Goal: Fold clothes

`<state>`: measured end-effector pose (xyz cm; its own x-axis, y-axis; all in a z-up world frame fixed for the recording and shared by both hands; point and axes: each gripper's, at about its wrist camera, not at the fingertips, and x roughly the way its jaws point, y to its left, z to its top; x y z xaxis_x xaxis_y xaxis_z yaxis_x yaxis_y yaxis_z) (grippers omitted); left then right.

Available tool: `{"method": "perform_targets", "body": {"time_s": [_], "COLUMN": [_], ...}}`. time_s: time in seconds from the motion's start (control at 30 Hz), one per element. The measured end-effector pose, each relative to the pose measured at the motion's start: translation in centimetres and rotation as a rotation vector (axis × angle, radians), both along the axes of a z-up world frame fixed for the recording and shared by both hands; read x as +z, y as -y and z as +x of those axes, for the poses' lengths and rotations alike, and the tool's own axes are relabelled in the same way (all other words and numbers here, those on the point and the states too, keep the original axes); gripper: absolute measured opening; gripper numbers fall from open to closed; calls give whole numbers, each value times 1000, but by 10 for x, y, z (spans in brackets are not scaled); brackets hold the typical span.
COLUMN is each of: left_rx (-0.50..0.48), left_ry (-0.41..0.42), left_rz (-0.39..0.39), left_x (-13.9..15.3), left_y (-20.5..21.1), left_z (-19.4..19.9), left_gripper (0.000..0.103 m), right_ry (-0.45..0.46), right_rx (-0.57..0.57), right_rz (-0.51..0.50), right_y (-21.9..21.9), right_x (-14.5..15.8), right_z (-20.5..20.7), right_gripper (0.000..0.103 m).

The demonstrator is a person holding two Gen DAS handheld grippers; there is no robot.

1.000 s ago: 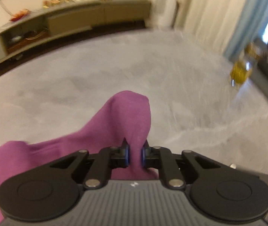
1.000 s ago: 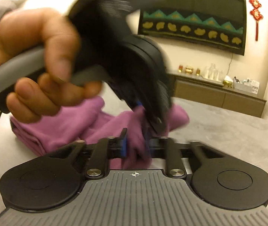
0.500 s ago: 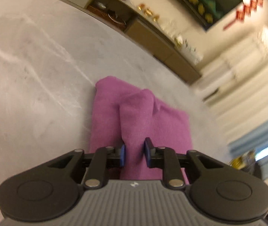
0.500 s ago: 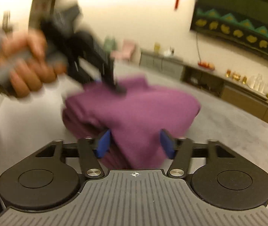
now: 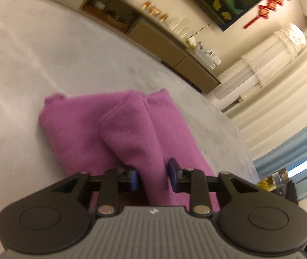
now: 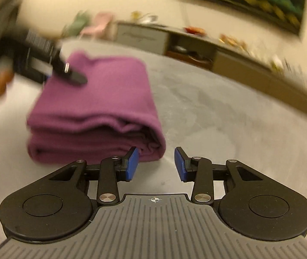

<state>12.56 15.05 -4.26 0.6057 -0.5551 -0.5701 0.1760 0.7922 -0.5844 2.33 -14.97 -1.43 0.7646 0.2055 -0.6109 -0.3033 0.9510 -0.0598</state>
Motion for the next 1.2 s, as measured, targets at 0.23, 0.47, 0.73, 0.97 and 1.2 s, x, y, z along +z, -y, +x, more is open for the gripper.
{"method": "perform_targets", "body": {"time_s": [0.23,0.47,0.73,0.97,1.2], "left_rx": [153,186,250,294,334], "left_ry": [43,19,122,33,55], "left_rz": [63,-10,57,-6,-36], "left_x": [-6,-5,10,-1,9], "left_y": [-17,-30,-27,-43,-58], "left_z": [-41,-31,-24,-40,-43], "left_gripper": [13,40,15,26,40], "right_ry": [-97,-110,-34,-104,74], "right_rx": [-31,-51,159,152,293], "right_rz": [355,386,78,57,2], "right_y": [20,1,-68,-70,-117], "right_x": [4,0,-2,-9,27], "right_z": [4,20,7,18,-31], "right_gripper": [37,37,37,36,50]}}
